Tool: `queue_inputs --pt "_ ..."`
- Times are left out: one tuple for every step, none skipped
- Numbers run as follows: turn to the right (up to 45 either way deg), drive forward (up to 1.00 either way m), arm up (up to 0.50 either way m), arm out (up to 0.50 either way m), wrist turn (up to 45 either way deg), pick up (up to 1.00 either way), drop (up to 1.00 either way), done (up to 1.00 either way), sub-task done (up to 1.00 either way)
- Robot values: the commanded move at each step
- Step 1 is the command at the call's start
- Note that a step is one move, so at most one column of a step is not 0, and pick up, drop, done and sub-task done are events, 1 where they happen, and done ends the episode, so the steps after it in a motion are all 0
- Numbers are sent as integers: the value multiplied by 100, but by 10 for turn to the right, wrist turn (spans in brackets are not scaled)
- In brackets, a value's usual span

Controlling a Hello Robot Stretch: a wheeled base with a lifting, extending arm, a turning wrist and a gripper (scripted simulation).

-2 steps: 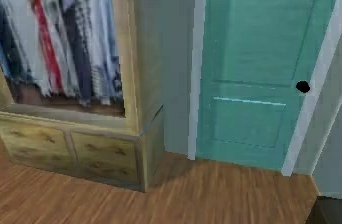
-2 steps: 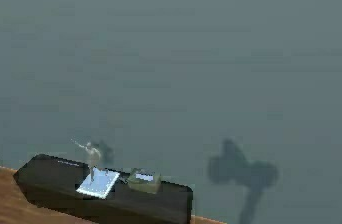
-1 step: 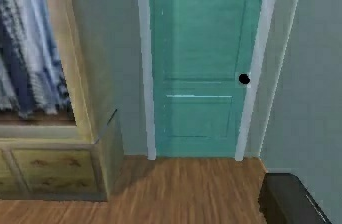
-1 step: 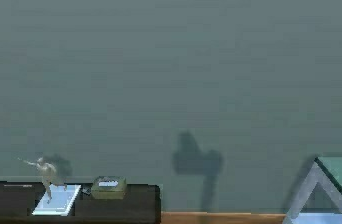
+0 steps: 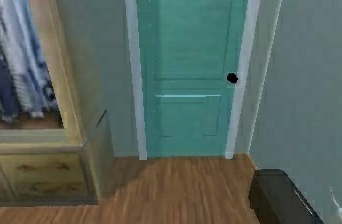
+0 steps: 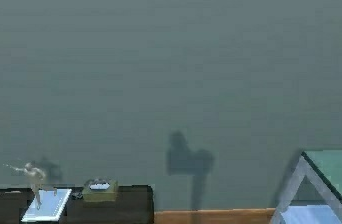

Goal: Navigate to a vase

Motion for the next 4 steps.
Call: queue_inputs --pt "0 5 0 0 0 0 0 0 0" --pt "-450 0 0 0 0 0 0 0 0" --pt "-420 0 0 0 0 0 0 0 0" --pt "0 100 0 0 0 0 0 0 0"
